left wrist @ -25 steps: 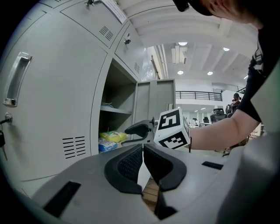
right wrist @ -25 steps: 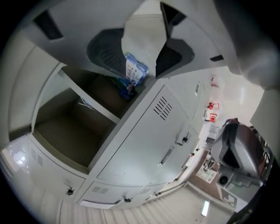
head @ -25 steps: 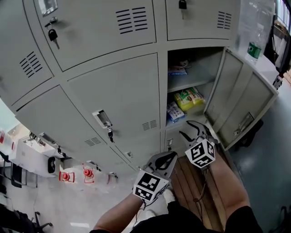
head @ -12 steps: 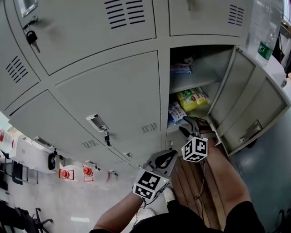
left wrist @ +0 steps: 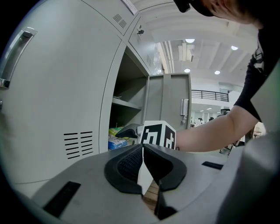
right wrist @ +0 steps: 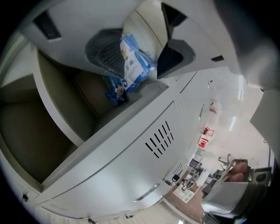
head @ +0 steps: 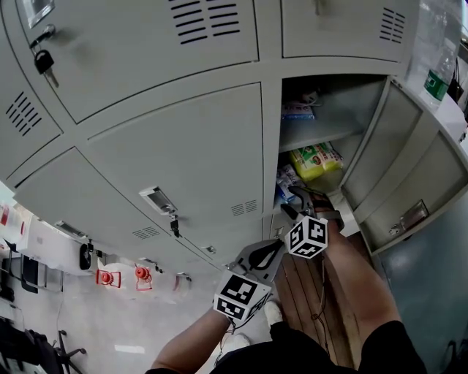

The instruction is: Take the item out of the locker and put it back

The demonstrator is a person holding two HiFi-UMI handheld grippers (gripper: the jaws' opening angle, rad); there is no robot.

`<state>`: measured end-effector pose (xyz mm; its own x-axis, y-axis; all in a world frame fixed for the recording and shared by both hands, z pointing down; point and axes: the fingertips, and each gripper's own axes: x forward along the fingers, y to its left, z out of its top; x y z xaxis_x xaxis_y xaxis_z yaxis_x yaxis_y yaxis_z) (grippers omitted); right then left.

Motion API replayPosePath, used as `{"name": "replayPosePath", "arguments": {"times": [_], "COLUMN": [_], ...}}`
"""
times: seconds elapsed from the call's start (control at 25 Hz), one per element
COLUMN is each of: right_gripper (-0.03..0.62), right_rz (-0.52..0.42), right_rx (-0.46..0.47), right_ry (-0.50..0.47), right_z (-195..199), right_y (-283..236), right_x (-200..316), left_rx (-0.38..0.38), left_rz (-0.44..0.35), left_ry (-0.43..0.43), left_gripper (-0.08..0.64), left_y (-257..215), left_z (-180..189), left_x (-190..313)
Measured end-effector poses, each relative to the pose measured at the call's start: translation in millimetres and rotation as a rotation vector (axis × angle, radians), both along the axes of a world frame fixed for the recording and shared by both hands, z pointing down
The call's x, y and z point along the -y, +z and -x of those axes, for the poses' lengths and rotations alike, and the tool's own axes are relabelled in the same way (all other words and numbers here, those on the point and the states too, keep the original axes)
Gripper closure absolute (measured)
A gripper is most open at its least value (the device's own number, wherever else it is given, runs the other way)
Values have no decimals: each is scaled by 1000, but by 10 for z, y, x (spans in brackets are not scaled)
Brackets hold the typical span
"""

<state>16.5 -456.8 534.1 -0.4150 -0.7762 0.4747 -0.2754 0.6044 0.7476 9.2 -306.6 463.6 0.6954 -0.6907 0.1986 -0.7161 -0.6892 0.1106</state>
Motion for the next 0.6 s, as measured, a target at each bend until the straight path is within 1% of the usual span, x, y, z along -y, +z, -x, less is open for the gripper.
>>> {"name": "replayPosePath", "arguments": {"times": [0.2, 0.44, 0.6], "right_gripper": [305, 287, 288], "right_rz": [-45, -88, -126], "right_rx": [-74, -127, -141], "right_ry": [7, 11, 9], "right_z": [12, 10, 23], "right_y": [22, 4, -20], "right_x": [85, 170, 206], "left_rx": [-6, -10, -13], "left_rz": [8, 13, 13], "left_ry": [-6, -11, -16], "left_gripper": [538, 538, 538], "left_y": [15, 30, 21], "left_z": [21, 21, 24], "left_x": [22, 36, 47]}}
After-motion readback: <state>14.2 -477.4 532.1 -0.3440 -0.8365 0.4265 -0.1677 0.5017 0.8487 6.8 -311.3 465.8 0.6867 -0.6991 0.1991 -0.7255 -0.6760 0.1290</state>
